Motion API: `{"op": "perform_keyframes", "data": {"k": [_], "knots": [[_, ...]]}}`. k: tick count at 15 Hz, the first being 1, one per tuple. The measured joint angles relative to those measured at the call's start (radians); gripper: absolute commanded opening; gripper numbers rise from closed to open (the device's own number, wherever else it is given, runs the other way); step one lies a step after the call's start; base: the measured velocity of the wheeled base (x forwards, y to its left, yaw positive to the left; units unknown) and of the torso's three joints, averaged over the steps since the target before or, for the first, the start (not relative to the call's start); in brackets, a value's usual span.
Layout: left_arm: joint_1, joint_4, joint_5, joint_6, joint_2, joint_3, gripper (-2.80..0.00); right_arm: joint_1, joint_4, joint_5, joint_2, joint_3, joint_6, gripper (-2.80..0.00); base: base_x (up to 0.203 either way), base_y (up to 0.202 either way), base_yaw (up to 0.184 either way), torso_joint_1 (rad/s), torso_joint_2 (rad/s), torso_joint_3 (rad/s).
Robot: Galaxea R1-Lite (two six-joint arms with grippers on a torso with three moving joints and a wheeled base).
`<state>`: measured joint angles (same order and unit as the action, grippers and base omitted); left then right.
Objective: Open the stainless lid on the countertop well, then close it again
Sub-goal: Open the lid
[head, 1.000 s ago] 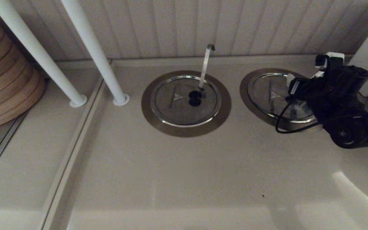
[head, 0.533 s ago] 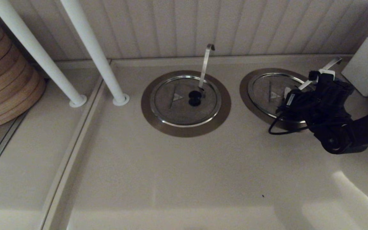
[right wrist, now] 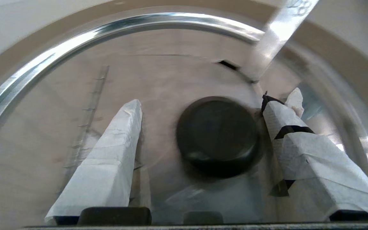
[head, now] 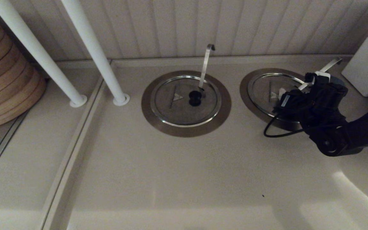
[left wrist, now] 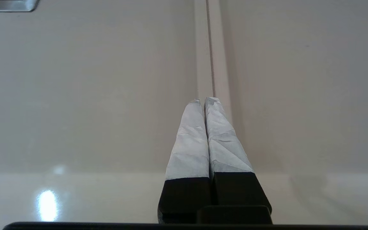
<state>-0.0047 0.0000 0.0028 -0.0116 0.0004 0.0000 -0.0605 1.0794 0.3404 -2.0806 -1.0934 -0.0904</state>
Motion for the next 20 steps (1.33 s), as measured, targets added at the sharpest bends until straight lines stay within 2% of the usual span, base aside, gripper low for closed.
{"op": "perform_keyframes", "data": {"k": [11,20], "knots": [[0.0,0.0,0.0,0.0,0.0,0.0,-2.8,-0.024,0.027,0.006,0.017,-0.008,0.006,0.0,0.0,0.0,0.0,0.0,0.0,0.0],[0.0,0.0,0.0,0.0,0.0,0.0,-2.8,-0.05,0.025,0.01,0.066,-0.027,0.057,0.0,0.0,0.0,0.0,0.0,0.0,0.0]]}}
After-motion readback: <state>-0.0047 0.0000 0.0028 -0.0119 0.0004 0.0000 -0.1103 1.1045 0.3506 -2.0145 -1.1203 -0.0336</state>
